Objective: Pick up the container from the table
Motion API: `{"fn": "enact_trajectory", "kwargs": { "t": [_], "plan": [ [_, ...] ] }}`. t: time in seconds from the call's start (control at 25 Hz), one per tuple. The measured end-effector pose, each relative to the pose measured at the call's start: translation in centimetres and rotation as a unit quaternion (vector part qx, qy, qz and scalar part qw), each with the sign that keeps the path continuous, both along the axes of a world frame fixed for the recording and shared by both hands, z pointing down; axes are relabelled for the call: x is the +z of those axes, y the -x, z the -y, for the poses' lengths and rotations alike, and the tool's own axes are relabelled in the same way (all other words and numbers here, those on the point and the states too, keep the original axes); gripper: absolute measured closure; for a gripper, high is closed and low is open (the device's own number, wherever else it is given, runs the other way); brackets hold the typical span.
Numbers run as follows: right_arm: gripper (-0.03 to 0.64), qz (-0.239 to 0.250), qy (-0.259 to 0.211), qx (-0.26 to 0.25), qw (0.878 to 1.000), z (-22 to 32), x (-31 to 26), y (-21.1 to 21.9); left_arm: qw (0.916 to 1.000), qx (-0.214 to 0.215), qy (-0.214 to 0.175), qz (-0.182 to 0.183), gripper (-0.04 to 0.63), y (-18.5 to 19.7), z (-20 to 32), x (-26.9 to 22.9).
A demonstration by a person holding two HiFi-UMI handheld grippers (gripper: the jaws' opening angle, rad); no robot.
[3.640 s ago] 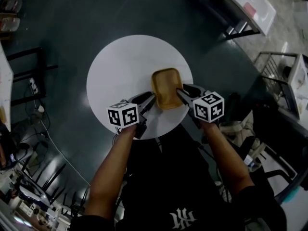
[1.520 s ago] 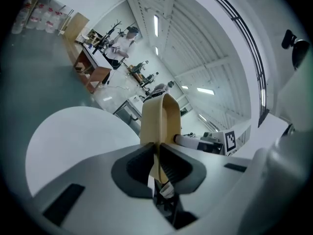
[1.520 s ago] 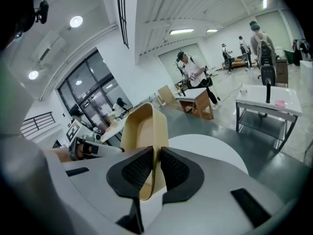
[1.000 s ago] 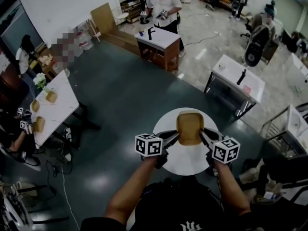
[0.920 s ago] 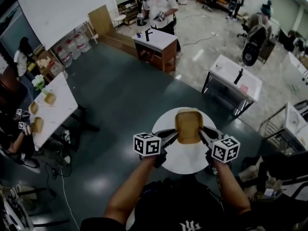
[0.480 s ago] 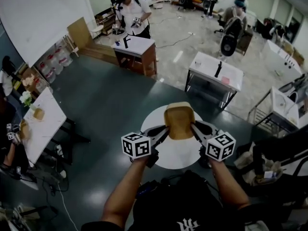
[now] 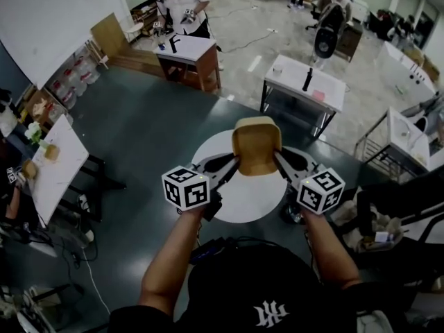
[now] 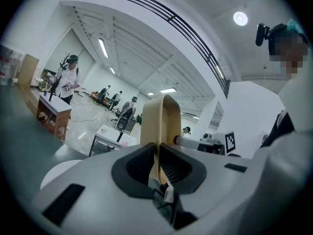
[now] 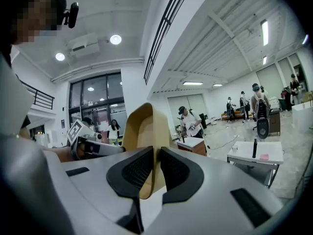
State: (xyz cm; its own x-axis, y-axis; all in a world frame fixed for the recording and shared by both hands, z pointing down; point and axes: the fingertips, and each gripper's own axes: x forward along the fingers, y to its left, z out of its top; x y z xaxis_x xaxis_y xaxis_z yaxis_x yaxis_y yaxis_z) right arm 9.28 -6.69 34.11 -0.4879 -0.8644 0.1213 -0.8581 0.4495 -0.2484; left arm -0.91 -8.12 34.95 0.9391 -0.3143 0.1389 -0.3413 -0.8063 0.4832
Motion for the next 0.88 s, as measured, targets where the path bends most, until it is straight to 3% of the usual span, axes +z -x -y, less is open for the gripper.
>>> {"fn": "enact_trajectory", "kwargs": {
  "t": [0.2,0.52,0.88],
  "plan": [
    [0.548,0.006,-0.014,0.005,1.0,-1.4,-1.2,-3.5,0.9999,0.002,-0.015,0.007,0.558,-3.5,-1.4,-1.1],
    [0.549,0.042,-0.036,-0.005,0.998,-3.5,-1.2,-5.8,0.998,-0.009,-0.047,0.042,0.557,-5.8,-3.9,-2.2],
    [0.551,0.059,-0.041,-0.029,0.997,-5.4,-0.1,-7.8,0.9973,-0.024,-0.043,0.053,0.555,-7.9,-6.7,-1.4]
  ]
}}
